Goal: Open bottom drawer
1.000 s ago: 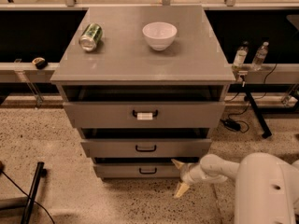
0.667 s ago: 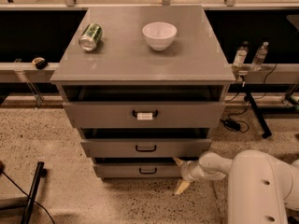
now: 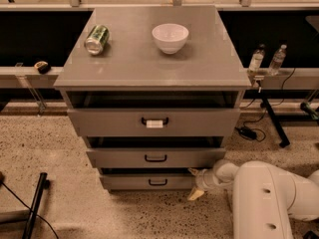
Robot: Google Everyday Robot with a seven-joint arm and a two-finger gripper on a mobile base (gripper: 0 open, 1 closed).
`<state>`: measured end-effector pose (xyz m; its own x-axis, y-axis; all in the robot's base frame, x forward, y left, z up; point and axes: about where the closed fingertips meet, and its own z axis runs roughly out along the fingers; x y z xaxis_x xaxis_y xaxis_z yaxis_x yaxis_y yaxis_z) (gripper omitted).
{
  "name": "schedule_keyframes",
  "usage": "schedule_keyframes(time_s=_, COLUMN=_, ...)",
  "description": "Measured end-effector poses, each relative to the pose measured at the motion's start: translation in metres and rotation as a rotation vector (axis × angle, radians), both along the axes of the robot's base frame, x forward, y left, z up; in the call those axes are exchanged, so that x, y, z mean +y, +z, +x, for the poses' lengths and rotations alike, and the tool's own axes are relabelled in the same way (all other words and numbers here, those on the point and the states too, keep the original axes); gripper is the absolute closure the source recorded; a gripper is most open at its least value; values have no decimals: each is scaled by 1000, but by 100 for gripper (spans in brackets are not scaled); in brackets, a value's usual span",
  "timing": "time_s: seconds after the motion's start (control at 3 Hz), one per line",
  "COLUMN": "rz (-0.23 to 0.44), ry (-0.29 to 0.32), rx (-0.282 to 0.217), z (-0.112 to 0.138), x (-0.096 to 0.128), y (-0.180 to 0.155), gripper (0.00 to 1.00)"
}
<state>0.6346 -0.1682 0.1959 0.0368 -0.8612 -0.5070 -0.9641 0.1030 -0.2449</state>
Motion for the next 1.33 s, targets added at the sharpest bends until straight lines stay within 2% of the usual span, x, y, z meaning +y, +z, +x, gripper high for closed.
schedule_keyframes(time_s=0.67, rz=-11, ry=-31, rx=-5, z=13, x=-4, y=-6, gripper=26)
schedule_keyframes(time_s=1.0, rz=0, ry=-43, rx=-8, z=19, x=-5, y=-9, gripper=41)
schedule_keyframes(time_s=1.33, rz=0, ry=-43, rx=-8, z=19, x=-5, y=-9, gripper=42)
